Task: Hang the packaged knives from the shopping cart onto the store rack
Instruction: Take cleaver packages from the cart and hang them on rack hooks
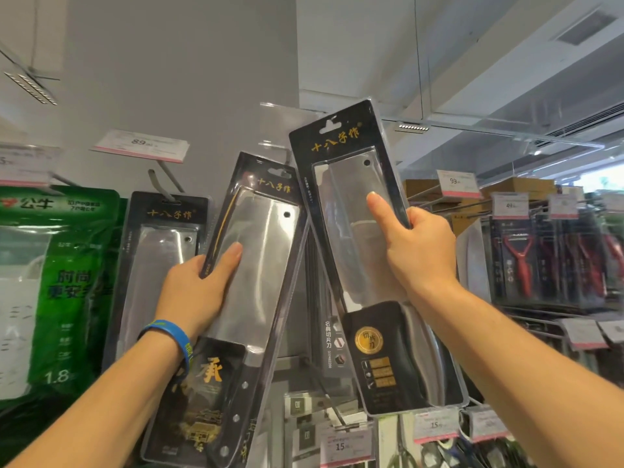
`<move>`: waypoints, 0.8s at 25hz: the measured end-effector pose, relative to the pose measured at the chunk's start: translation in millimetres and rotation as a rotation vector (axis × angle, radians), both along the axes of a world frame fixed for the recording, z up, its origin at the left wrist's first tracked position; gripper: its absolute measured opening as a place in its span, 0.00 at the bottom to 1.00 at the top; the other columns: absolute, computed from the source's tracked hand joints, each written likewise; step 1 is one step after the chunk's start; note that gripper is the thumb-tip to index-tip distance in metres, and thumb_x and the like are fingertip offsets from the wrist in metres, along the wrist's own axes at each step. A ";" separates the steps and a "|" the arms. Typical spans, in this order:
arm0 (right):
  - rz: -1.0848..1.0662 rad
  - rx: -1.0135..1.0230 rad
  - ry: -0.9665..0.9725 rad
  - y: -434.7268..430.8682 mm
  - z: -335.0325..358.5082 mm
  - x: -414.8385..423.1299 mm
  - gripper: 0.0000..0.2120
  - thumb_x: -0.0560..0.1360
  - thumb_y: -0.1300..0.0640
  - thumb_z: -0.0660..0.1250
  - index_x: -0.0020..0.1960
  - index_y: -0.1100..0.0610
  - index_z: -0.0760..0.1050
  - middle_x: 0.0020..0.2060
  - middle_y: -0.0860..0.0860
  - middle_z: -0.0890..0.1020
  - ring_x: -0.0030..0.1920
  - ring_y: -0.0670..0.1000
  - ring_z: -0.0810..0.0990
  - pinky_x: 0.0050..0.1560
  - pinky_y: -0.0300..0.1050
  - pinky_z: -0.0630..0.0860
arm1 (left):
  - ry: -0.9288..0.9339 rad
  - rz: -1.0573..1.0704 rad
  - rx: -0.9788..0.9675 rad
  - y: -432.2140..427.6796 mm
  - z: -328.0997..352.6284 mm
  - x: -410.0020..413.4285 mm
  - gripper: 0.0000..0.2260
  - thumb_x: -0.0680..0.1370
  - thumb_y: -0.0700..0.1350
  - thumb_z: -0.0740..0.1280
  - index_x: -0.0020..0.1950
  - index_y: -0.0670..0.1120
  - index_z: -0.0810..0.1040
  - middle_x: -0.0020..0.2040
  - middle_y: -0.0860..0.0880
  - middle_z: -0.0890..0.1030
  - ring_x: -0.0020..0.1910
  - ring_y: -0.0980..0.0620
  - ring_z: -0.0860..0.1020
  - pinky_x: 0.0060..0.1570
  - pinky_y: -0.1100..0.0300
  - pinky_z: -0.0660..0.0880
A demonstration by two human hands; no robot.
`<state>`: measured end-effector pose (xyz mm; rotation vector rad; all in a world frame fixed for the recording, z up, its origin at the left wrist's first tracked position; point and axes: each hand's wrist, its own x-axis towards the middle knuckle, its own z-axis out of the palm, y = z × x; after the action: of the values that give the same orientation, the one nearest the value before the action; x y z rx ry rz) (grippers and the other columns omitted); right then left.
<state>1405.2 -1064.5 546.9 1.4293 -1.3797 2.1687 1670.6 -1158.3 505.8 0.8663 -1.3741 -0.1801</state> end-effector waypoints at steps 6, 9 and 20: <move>-0.002 -0.022 0.008 5.0 -2.4 -5.2 0.30 0.74 0.29 0.67 0.30 0.55 0.68 0.27 0.51 0.74 0.29 0.49 0.71 0.32 0.51 0.70 | 0.017 -0.046 0.027 0.7 -1.6 0.4 0.33 0.68 0.73 0.65 0.38 0.40 0.78 0.34 0.45 0.82 0.34 0.47 0.79 0.33 0.55 0.74; 0.016 -0.023 0.011 8.4 -0.5 -4.4 0.30 0.74 0.29 0.67 0.32 0.55 0.72 0.30 0.54 0.79 0.32 0.52 0.77 0.35 0.57 0.77 | -0.048 -0.032 -0.008 2.5 1.8 -6.2 0.31 0.69 0.72 0.65 0.37 0.42 0.79 0.33 0.45 0.81 0.33 0.49 0.78 0.31 0.57 0.72; -0.008 -0.026 0.032 11.2 -1.1 -5.4 0.29 0.74 0.32 0.68 0.28 0.52 0.65 0.21 0.44 0.70 0.24 0.42 0.70 0.25 0.34 0.62 | -0.116 0.003 -0.032 0.7 1.0 -10.8 0.30 0.69 0.72 0.63 0.38 0.43 0.79 0.35 0.42 0.81 0.34 0.45 0.78 0.32 0.55 0.73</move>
<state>1399.8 -1053.3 545.9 1.4408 -1.3385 2.1411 1659.8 -1157.6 506.8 0.8631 -1.4802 -0.1066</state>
